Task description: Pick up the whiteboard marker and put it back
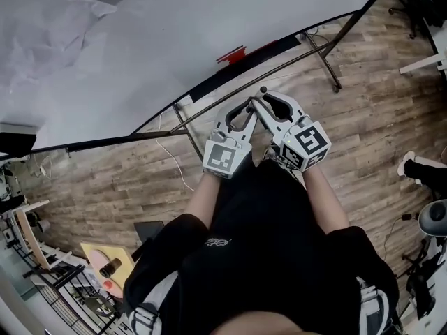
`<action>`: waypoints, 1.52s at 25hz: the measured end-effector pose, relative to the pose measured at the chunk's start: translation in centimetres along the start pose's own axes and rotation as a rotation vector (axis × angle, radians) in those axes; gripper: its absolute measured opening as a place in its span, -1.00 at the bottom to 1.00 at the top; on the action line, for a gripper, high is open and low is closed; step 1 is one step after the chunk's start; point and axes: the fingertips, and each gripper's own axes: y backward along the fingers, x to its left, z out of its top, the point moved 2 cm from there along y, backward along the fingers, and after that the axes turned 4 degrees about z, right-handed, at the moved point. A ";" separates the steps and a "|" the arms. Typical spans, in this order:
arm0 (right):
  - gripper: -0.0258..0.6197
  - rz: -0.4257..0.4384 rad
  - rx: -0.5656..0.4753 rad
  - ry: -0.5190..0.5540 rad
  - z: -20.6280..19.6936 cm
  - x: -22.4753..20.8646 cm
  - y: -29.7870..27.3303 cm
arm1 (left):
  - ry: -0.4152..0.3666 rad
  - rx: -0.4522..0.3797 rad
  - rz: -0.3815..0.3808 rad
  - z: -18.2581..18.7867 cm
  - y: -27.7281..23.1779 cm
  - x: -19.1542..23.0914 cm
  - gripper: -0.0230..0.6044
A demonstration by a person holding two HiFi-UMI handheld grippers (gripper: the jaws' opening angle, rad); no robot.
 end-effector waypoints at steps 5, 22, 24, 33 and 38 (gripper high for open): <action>-0.75 -0.031 -0.002 0.017 0.0 -0.9 2.5 | 0.007 -0.004 -0.032 -0.1 -1.0 -2.4 -0.71; -0.74 -0.256 0.029 0.225 2.0 -5.1 8.9 | -0.008 0.107 -0.022 -0.8 -2.7 -5.0 -0.78; -0.75 -0.278 0.047 0.248 1.8 -5.6 8.7 | -0.012 0.122 -0.002 -1.4 -3.1 -4.1 -0.83; -0.74 -0.321 0.165 0.344 1.5 -8.7 5.5 | 0.035 0.158 0.019 -3.2 -7.9 -0.6 -0.90; -0.74 -0.330 0.244 0.403 2.8 -13.2 1.8 | 0.036 0.173 -0.037 -2.0 -12.0 1.6 -0.90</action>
